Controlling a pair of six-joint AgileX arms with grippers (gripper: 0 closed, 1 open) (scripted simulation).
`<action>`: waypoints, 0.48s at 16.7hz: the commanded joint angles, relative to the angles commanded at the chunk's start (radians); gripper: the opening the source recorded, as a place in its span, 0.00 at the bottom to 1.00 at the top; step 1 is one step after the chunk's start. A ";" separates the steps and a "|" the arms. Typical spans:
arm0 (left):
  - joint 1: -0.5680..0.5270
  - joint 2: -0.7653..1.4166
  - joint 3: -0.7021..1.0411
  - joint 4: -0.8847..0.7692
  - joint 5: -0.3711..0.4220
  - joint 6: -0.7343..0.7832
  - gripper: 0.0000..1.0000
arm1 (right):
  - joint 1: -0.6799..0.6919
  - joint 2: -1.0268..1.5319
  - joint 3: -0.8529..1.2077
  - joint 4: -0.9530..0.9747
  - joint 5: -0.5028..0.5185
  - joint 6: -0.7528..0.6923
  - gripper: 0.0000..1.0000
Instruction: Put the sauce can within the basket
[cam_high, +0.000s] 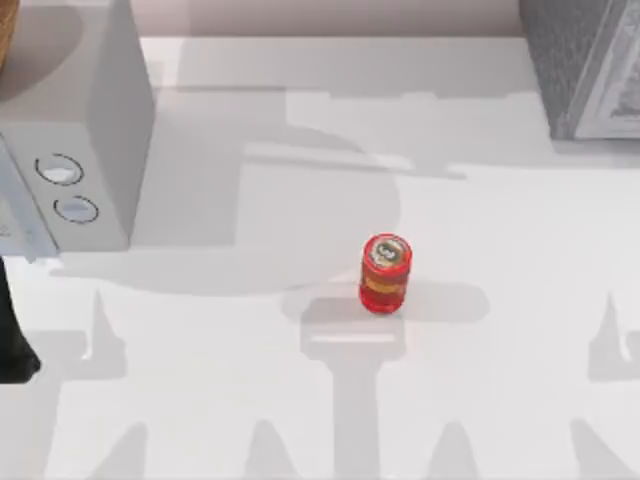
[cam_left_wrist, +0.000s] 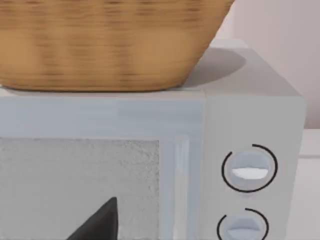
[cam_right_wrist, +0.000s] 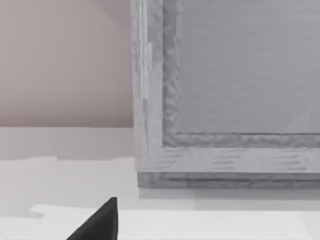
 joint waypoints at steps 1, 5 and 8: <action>0.000 0.000 0.000 0.000 0.000 0.000 1.00 | 0.000 0.000 0.000 0.000 0.000 0.000 1.00; -0.008 0.058 0.019 0.037 0.026 0.000 1.00 | 0.000 0.000 0.000 0.000 0.000 0.000 1.00; -0.028 0.203 0.066 0.132 0.091 0.001 1.00 | 0.000 0.000 0.000 0.000 0.000 0.000 1.00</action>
